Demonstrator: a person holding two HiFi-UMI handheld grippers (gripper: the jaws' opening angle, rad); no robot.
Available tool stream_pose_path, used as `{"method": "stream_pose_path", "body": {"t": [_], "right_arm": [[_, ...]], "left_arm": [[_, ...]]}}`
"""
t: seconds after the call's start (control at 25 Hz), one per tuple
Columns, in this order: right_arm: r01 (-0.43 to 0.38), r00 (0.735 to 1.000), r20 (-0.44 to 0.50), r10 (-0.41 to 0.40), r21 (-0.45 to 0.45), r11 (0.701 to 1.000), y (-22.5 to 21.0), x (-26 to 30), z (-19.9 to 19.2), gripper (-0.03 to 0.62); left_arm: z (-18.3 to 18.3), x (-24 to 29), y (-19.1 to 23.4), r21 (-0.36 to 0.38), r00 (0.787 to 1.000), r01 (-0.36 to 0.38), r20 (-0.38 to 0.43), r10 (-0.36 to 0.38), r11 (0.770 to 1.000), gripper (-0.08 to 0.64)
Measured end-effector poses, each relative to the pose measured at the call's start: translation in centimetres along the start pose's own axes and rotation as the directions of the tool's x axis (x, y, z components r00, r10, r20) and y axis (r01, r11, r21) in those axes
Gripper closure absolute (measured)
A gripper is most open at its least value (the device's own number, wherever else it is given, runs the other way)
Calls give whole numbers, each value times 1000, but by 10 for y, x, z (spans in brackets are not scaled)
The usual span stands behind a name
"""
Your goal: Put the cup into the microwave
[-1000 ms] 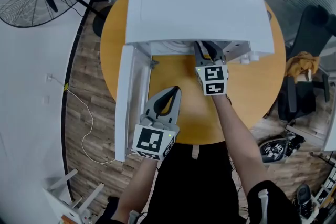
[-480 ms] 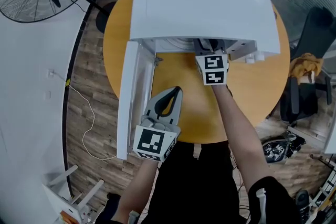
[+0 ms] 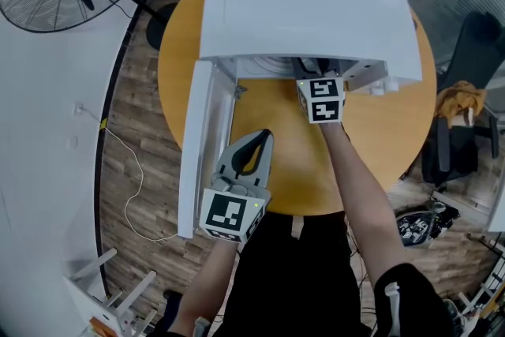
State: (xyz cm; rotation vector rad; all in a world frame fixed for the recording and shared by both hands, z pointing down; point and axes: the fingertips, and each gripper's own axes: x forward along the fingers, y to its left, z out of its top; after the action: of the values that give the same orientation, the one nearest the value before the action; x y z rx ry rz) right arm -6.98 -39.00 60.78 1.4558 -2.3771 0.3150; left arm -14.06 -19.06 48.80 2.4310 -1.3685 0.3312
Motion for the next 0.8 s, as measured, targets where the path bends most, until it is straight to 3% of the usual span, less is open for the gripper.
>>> {"method": "stream_pose_path", "body": {"t": [0.8], "right_arm": [[-92, 996, 6, 92, 6, 996, 11, -87, 14, 376]], "left_arm": [[-10, -7, -27, 23, 999, 40, -18, -40, 999, 561]]}}
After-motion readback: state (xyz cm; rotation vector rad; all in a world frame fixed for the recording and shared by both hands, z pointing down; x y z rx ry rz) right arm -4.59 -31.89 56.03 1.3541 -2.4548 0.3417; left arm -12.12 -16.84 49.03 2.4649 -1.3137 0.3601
